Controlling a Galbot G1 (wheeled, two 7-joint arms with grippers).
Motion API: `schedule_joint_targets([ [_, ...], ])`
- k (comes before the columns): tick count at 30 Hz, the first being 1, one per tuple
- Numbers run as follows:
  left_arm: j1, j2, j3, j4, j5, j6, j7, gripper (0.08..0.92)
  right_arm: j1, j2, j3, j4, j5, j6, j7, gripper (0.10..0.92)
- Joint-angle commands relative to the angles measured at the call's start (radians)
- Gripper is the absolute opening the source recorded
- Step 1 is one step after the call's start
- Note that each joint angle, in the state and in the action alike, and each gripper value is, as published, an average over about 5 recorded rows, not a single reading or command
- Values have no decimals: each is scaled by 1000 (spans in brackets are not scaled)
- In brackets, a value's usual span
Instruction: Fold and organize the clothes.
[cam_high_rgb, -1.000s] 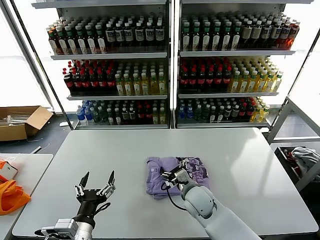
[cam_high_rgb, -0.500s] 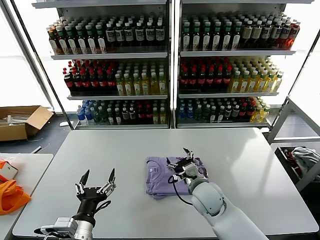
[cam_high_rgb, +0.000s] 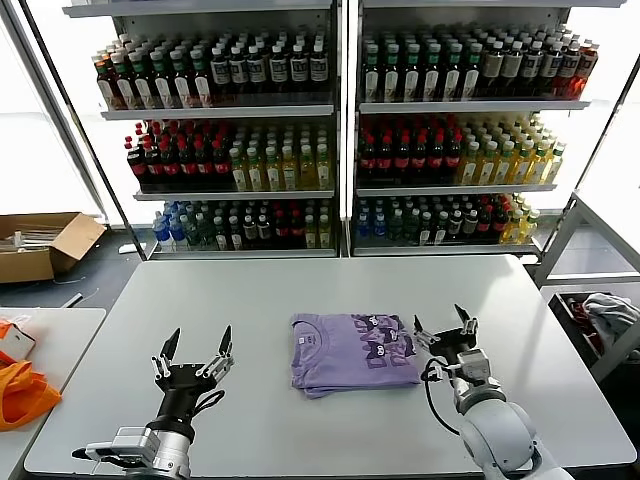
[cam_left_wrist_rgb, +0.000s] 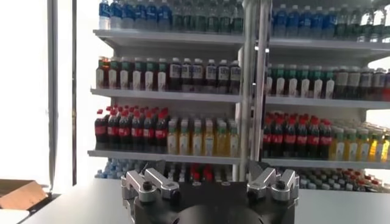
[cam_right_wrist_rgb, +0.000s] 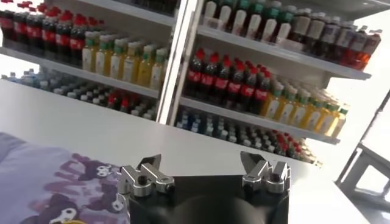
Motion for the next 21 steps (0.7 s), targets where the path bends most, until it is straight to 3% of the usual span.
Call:
schedule_joint_targets([
  [1,-14,-11,20,18,115,-23,-7,823,-194,46,201,103,34,78,49,823],
  [13,3,3,16,15,68,-52,-14,823,-184,84,160,142,-9,41,47,823],
  [21,-8,-11,4,51,182,-60,24,823,-164,59,180,133,-6,37,41,823],
])
